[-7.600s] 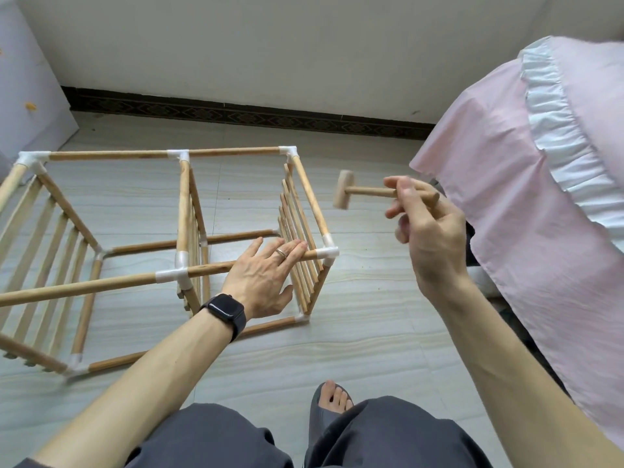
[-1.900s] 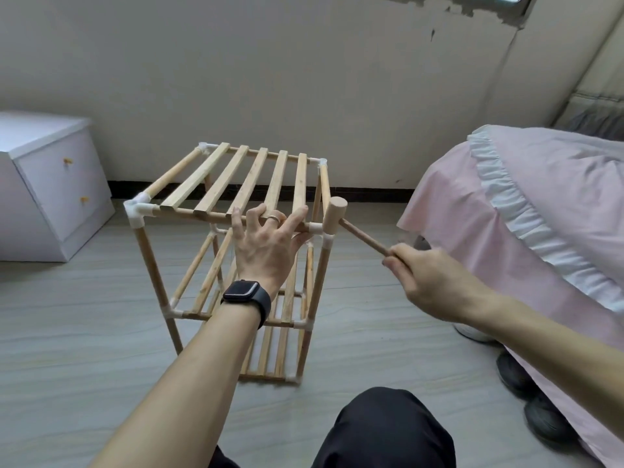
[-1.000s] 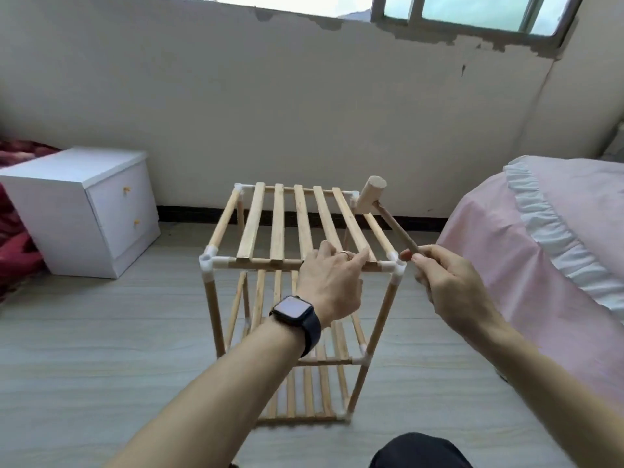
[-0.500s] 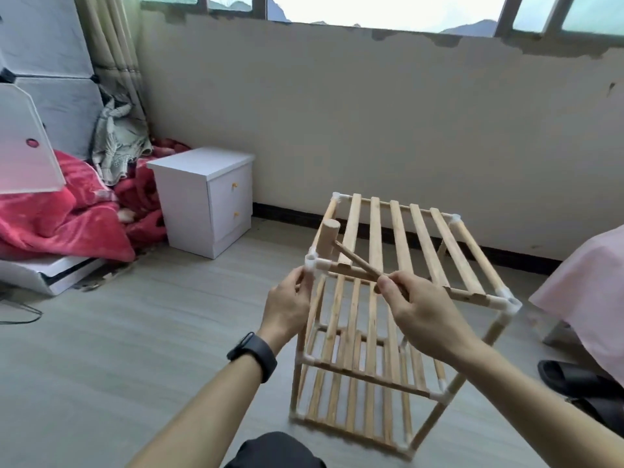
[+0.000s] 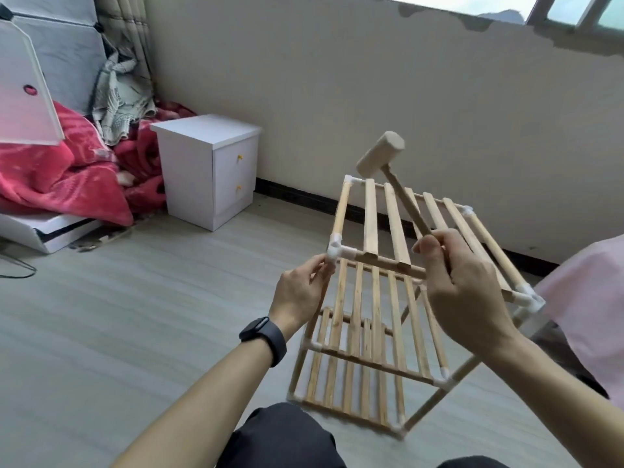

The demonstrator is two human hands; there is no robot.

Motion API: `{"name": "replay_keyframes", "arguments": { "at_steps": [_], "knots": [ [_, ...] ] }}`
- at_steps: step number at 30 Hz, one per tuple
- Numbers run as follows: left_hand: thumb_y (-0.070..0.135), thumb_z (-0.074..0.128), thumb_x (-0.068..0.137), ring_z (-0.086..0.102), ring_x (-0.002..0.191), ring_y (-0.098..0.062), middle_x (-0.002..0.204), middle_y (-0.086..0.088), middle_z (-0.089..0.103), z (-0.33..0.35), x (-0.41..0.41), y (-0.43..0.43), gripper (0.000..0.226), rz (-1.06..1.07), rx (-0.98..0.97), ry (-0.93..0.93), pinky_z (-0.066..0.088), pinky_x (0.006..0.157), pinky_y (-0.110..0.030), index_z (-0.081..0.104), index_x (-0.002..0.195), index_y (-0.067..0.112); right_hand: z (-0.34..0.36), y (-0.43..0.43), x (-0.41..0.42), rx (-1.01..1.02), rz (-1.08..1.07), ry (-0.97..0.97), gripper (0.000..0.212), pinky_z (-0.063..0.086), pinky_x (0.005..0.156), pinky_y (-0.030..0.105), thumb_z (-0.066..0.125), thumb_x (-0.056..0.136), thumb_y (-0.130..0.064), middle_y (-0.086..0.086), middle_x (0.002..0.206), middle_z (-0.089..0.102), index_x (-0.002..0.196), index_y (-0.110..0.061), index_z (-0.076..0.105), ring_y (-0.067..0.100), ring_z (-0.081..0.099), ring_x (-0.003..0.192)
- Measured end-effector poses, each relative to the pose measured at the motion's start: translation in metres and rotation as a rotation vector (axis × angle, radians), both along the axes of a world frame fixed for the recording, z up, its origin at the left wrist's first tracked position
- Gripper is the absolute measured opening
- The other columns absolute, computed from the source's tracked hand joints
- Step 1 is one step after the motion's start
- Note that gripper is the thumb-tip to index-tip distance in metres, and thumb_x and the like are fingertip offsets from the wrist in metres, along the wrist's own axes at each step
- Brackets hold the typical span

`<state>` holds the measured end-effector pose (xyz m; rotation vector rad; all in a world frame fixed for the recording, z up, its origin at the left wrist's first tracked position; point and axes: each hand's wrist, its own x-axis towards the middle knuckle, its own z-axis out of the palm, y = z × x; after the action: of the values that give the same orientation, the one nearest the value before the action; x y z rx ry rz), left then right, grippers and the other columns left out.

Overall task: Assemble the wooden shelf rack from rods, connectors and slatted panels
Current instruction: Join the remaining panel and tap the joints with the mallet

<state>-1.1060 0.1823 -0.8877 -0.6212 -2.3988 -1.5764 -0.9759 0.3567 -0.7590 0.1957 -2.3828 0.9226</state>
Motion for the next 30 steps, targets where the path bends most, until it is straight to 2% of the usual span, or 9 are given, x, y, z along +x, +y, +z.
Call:
{"name": "replay_keyframes", "arguments": {
  "at_steps": [4,8,12,15,16,19,23,27,30],
  "knots": [
    [0.053,0.044,0.101,0.068,0.068,-0.019,0.08,0.0,0.072,-0.001,-0.002,-0.001,0.038,-0.009,0.014,-0.025,0.057,0.059,-0.039,0.065,0.123,0.031,-0.009,0.01,-0.001,0.224,-0.003,-0.42,0.022,0.039,0.041,0.019,0.044,0.106,-0.033,0.001,0.059,0.06,0.092,-0.024,0.059,0.007,0.048,0.041],
    [0.051,0.046,0.101,0.067,0.065,-0.017,0.081,0.001,0.073,-0.002,-0.002,-0.001,0.038,-0.019,0.001,-0.017,0.056,0.058,-0.041,0.063,0.128,0.031,-0.002,0.013,0.0,0.036,-0.001,-0.132,0.017,0.031,0.036,0.013,0.046,0.106,-0.026,-0.001,0.058,0.059,0.094,-0.022,0.058,0.007,0.043,0.037],
    [0.052,0.045,0.101,0.069,0.068,-0.021,0.083,0.001,0.073,-0.003,-0.002,0.0,0.038,-0.01,0.019,-0.017,0.057,0.06,-0.043,0.063,0.128,0.031,-0.011,0.01,0.0,0.26,0.019,-0.392,0.02,0.04,0.041,0.019,0.045,0.106,-0.032,0.001,0.06,0.06,0.091,-0.027,0.057,0.008,0.047,0.041],
    [0.056,0.042,0.098,0.066,0.063,-0.023,0.08,-0.003,0.072,-0.003,-0.003,0.0,0.042,-0.003,0.006,0.009,0.055,0.057,-0.046,0.063,0.125,0.032,-0.007,0.003,0.002,0.115,0.023,-0.14,0.016,0.034,0.035,0.016,0.046,0.106,-0.024,0.0,0.061,0.059,0.095,-0.02,0.057,0.009,0.044,0.037],
    [0.056,0.043,0.098,0.066,0.063,-0.023,0.08,-0.003,0.072,-0.003,-0.003,0.0,0.043,-0.003,0.001,0.01,0.055,0.057,-0.046,0.063,0.126,0.031,-0.008,0.002,0.002,0.129,0.012,-0.124,0.016,0.034,0.035,0.016,0.045,0.106,-0.023,0.002,0.059,0.057,0.095,-0.019,0.055,0.009,0.045,0.037],
    [0.05,0.046,0.101,0.07,0.073,-0.023,0.085,-0.002,0.074,-0.003,-0.003,0.0,0.038,-0.004,0.011,-0.014,0.058,0.064,-0.046,0.063,0.128,0.03,-0.012,0.003,0.001,0.314,-0.004,-0.361,0.019,0.04,0.04,0.018,0.045,0.106,-0.031,0.001,0.059,0.058,0.091,-0.026,0.056,0.007,0.049,0.041],
    [0.06,0.04,0.096,0.066,0.063,-0.02,0.082,0.0,0.073,-0.002,-0.002,0.0,0.048,-0.007,0.007,0.005,0.055,0.057,-0.045,0.063,0.125,0.03,-0.008,0.002,0.003,0.098,-0.006,-0.092,0.015,0.033,0.035,0.017,0.046,0.106,-0.02,0.002,0.054,0.051,0.099,-0.015,0.058,0.009,0.044,0.036],
    [0.061,0.039,0.096,0.069,0.069,-0.023,0.084,-0.001,0.074,-0.002,-0.001,0.0,0.049,-0.012,-0.002,-0.032,0.058,0.062,-0.047,0.065,0.121,0.028,-0.012,0.002,0.003,0.283,-0.028,-0.331,0.02,0.037,0.038,0.019,0.045,0.106,-0.03,0.001,0.058,0.056,0.092,-0.023,0.057,0.007,0.048,0.04],
    [0.058,0.041,0.096,0.067,0.066,-0.021,0.082,0.0,0.073,-0.002,-0.002,0.0,0.046,-0.01,-0.008,-0.025,0.056,0.059,-0.046,0.065,0.124,0.028,-0.008,0.0,0.005,0.082,-0.013,-0.071,0.015,0.034,0.035,0.017,0.047,0.106,-0.019,0.001,0.054,0.051,0.097,-0.015,0.057,0.01,0.044,0.037]
  ]
}}
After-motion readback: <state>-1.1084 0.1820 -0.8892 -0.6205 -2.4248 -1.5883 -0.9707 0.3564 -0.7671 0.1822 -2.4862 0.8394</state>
